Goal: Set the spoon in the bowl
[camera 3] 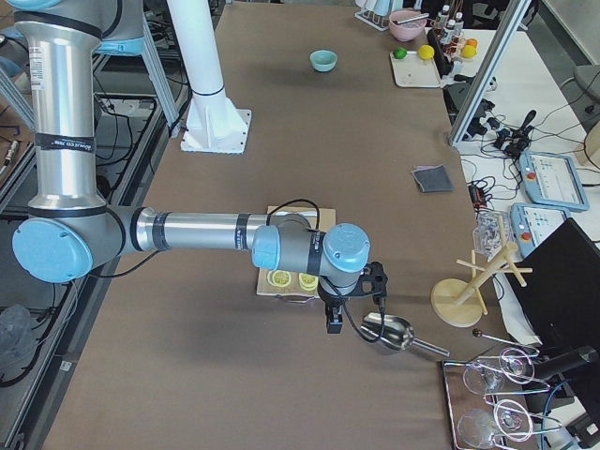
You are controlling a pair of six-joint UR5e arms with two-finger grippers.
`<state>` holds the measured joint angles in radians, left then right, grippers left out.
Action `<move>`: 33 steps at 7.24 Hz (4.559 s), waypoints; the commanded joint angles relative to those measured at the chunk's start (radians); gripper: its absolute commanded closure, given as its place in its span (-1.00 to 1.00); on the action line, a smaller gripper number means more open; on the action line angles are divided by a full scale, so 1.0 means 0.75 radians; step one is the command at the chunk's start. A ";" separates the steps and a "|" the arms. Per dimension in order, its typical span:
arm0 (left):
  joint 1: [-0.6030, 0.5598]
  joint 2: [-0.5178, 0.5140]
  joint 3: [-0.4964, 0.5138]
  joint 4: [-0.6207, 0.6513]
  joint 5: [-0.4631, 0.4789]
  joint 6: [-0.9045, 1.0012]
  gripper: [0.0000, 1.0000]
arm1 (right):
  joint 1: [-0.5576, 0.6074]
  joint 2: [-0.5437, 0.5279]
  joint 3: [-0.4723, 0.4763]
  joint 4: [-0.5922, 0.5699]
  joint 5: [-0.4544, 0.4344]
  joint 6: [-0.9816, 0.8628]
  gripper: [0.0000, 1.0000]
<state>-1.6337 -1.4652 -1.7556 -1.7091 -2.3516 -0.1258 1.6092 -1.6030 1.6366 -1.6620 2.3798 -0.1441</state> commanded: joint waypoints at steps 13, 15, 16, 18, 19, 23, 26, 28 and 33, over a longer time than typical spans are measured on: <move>0.000 -0.002 -0.001 0.002 0.000 0.000 -0.96 | 0.000 -0.002 -0.006 -0.001 0.001 0.000 -1.00; 0.000 -0.002 0.001 0.002 0.004 -0.002 -0.96 | 0.000 -0.004 -0.004 -0.001 0.003 0.002 -1.00; 0.000 -0.002 0.001 0.002 0.004 -0.002 -0.96 | 0.000 -0.004 -0.004 -0.001 0.003 0.002 -1.00; 0.000 -0.002 0.001 0.002 0.004 -0.002 -0.96 | 0.000 -0.006 -0.004 -0.001 0.001 0.002 -1.00; 0.000 -0.002 0.001 0.002 0.002 0.000 -0.96 | 0.000 -0.006 -0.002 -0.001 0.003 0.002 -1.00; 0.004 -0.065 -0.003 0.004 0.006 -0.004 -0.96 | 0.010 0.008 0.006 0.001 0.061 -0.010 -1.00; 0.029 -0.161 0.011 -0.028 -0.093 -0.083 -0.96 | 0.012 0.010 0.059 0.003 0.038 -0.012 -1.00; 0.088 -0.161 0.025 -0.230 -0.135 -0.090 -0.96 | 0.012 0.028 0.088 0.003 0.050 0.077 -1.00; 0.457 -0.284 0.032 -0.364 -0.009 -0.636 -0.96 | -0.010 0.082 0.090 0.132 0.050 0.116 -1.00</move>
<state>-1.3824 -1.6646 -1.7338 -1.9777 -2.4218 -0.5395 1.6052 -1.5393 1.7114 -1.5958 2.4164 -0.0637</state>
